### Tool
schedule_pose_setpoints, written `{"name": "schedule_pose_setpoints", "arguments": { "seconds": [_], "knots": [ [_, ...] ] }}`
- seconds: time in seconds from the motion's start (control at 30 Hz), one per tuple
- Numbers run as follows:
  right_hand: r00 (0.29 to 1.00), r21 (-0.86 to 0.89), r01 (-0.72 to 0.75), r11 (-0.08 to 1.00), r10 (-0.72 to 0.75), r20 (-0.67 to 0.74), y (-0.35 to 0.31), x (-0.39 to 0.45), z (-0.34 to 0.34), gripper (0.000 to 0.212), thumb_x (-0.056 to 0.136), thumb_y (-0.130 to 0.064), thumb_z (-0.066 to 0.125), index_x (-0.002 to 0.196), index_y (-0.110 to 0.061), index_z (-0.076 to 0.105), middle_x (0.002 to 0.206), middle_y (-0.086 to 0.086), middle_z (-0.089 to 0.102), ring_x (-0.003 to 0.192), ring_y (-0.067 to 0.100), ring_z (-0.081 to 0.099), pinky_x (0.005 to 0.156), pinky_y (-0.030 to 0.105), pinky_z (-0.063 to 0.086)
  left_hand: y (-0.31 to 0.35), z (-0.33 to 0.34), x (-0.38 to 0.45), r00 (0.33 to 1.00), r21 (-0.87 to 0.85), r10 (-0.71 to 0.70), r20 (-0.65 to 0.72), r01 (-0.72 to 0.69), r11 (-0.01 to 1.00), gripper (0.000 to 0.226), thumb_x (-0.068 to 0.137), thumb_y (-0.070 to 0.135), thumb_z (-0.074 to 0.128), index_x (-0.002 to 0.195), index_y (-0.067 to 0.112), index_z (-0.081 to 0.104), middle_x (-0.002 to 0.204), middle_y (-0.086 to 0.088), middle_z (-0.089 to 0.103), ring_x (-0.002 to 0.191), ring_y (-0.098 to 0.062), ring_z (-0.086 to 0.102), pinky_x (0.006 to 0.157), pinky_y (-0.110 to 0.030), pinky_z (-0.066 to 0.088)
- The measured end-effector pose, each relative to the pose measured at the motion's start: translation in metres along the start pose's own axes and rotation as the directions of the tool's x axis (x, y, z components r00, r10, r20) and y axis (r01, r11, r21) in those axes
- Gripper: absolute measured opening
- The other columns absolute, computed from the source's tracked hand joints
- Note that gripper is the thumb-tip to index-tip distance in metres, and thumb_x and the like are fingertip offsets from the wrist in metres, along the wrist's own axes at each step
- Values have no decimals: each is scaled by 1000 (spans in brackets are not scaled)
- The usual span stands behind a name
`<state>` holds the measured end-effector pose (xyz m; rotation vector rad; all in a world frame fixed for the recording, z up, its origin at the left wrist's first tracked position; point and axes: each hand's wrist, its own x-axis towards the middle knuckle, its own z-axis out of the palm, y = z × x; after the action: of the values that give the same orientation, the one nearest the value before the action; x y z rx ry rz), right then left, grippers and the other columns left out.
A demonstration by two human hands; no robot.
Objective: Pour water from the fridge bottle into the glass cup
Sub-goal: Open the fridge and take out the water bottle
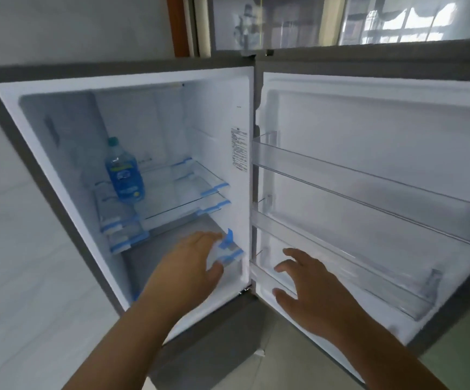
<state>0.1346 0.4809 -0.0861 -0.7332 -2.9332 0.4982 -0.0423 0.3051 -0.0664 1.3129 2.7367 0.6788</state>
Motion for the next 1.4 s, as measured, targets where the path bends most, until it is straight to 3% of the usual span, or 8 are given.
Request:
{"name": "schedule_pose_setpoints", "arguments": {
  "seconds": [0.17, 0.37, 0.53, 0.7, 0.87, 1.03, 1.2, 1.4],
  "knots": [
    [993, 102, 115, 988, -118, 24, -46, 69, 21, 42, 99, -47, 59, 138, -35, 48, 143, -23, 45, 120, 0, 46, 95, 14, 35, -89, -24, 21, 968, -49, -229, -101, 225, 973, 57, 97, 26, 66, 152, 22, 49, 155, -3, 49, 141, -24, 47, 121, -37, 34],
    [977, 232, 198, 952, -210, 28, -109, 152, 40, 44, 99, -46, 60, 140, -35, 47, 140, -24, 47, 131, 2, 48, 110, 26, 42, -158, -51, 75, 876, -358, -443, -192, 358, 862, 81, 95, 31, 70, 163, 20, 27, 165, -11, 31, 148, -36, 38, 121, -53, 35],
    [972, 252, 204, 946, -225, 60, -136, 204, 56, 42, 98, -50, 60, 138, -40, 48, 134, -24, 49, 128, 0, 48, 110, 26, 41, -219, -52, 164, 724, -606, -623, -298, 360, 709, 92, 59, 54, 64, 142, 18, 47, 135, -12, 61, 118, -35, 64, 98, -57, 57],
    [969, 245, 192, 950, -224, 108, -130, 247, 66, 46, 96, -52, 61, 139, -40, 48, 136, -24, 48, 130, 0, 47, 110, 21, 37, -227, -57, 221, 636, -668, -712, -296, 395, 631, 118, 79, 26, 83, 167, 18, 4, 173, -12, 15, 158, -34, 21, 125, -54, 26],
    [966, 280, 209, 937, -243, 93, -120, 294, 56, 45, 96, -48, 63, 138, -38, 50, 136, -23, 50, 130, 0, 49, 105, 21, 39, -269, -49, 263, 531, -771, -778, -336, 319, 551, 143, 63, 15, 98, 166, 34, 1, 174, -2, 17, 155, -29, 33, 121, -55, 35],
    [959, 340, 215, 915, -263, 102, -115, 327, 48, 43, 97, -48, 63, 137, -41, 49, 137, -23, 50, 126, -2, 51, 101, 18, 39, -294, -47, 280, 565, -687, -764, -311, 422, 592, 146, 56, 28, 103, 166, 35, 7, 160, -10, 43, 143, -35, 48, 115, -51, 44],
    [949, 364, 225, 904, -289, 130, -112, 343, 56, 42, 97, -48, 64, 136, -41, 50, 138, -22, 49, 132, 0, 48, 105, 20, 38, -303, -39, 285, 637, -618, -679, -365, 380, 688, 87, 57, 33, 103, 130, 14, 61, 130, -9, 68, 114, -26, 67, 94, -35, 56],
    [945, 530, 72, 845, -228, 235, -110, 352, 68, 25, 102, -45, 58, 126, -42, 56, 131, -20, 60, 120, -5, 56, 102, 21, 45, -262, -32, 259, 782, -716, -522, -342, 144, 684, 80, 71, 21, 97, 130, 26, 44, 118, 10, 66, 103, -4, 69, 78, -11, 50]
  ]
}}
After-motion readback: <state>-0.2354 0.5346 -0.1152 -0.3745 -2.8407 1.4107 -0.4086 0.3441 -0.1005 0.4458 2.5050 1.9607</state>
